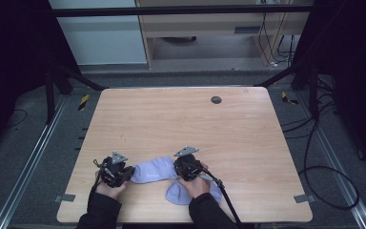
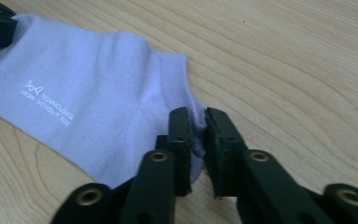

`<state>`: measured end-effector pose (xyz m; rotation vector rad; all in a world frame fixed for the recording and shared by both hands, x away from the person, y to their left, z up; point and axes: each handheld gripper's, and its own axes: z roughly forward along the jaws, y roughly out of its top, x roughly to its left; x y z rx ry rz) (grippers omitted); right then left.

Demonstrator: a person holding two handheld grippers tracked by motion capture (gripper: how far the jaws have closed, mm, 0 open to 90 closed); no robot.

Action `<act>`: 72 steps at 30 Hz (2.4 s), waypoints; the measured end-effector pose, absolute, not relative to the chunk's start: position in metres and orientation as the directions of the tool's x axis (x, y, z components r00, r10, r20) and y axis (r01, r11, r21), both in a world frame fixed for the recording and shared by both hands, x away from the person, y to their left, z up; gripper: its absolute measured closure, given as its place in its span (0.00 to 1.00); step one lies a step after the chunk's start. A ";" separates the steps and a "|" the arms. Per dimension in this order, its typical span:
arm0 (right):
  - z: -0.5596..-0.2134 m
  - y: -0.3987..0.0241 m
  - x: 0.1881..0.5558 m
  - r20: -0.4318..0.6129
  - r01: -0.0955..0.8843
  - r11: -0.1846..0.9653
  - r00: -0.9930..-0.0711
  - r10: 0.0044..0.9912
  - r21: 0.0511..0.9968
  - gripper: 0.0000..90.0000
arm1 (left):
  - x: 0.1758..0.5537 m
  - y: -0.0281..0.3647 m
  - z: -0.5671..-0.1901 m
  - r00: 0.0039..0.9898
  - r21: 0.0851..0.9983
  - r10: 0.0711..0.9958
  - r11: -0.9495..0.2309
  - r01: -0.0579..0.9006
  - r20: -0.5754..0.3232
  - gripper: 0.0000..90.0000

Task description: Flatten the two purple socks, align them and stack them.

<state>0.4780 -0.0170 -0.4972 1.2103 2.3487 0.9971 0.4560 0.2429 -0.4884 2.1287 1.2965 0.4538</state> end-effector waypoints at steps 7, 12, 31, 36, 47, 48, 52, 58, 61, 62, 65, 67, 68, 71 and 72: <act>-0.493 -0.017 0.476 0.075 0.589 0.359 -0.585 0.808 0.724 0.97 | 0.454 0.245 -0.484 0.452 0.664 0.892 -0.322 0.675 -0.027 0.97; -0.481 -0.021 0.471 0.095 0.562 0.331 -0.597 0.797 0.758 0.97 | 0.450 0.248 -0.473 0.451 0.707 0.890 -0.277 0.651 -0.066 0.97; -0.439 -0.063 0.456 0.098 0.509 0.315 -0.630 0.770 0.801 0.97 | 0.436 0.220 -0.440 0.520 0.787 0.849 -0.257 0.561 -0.094 0.97; -0.434 -0.076 0.448 0.097 0.506 0.315 -0.633 0.768 0.803 0.97 | 0.431 0.206 -0.436 0.550 0.793 0.830 -0.274 0.544 -0.091 0.97; -0.422 -0.109 0.425 0.091 0.507 0.323 -0.633 0.769 0.799 0.97 | 0.420 0.176 -0.433 0.618 0.786 0.782 -0.328 0.523 -0.085 0.97; -0.422 -0.113 0.422 0.090 0.511 0.326 -0.632 0.770 0.795 0.97 | 0.419 0.173 -0.434 0.622 0.785 0.779 -0.332 0.522 -0.084 0.97; -0.421 -0.123 0.413 0.081 0.509 0.334 -0.632 0.771 0.793 0.97 | 0.415 0.164 -0.435 0.639 0.778 0.765 -0.354 0.519 -0.079 0.97; -0.421 -0.137 0.397 0.090 0.522 0.327 -0.622 0.777 0.788 0.97 | 0.411 0.153 -0.439 0.664 0.756 0.744 -0.391 0.525 -0.076 0.97; -0.423 -0.142 0.392 0.093 0.531 0.329 -0.619 0.780 0.781 0.97 | 0.409 0.149 -0.443 0.673 0.745 0.736 -0.406 0.529 -0.076 0.97; -0.424 -0.143 0.391 0.094 0.533 0.329 -0.618 0.780 0.780 0.97 | 0.409 0.148 -0.444 0.676 0.743 0.733 -0.411 0.529 -0.076 0.97; -0.426 -0.146 0.387 0.097 0.538 0.328 -0.617 0.781 0.777 0.97 | 0.407 0.143 -0.447 0.686 0.734 0.724 -0.427 0.529 -0.073 0.97; -0.428 -0.148 0.385 0.102 0.544 0.329 -0.617 0.781 0.772 0.97 | 0.406 0.142 -0.448 0.692 0.729 0.718 -0.434 0.529 -0.075 0.97; -0.429 -0.149 0.383 0.102 0.545 0.331 -0.618 0.780 0.770 0.97 | 0.405 0.141 -0.449 0.692 0.727 0.718 -0.436 0.531 -0.074 0.97; -0.433 -0.151 0.380 0.110 0.558 0.332 -0.614 0.782 0.761 0.97 | 0.405 0.139 -0.452 0.697 0.717 0.713 -0.449 0.533 -0.073 0.97; -0.434 -0.151 0.380 0.113 0.562 0.332 -0.614 0.782 0.758 0.97 | 0.405 0.138 -0.453 0.701 0.712 0.710 -0.456 0.534 -0.071 0.97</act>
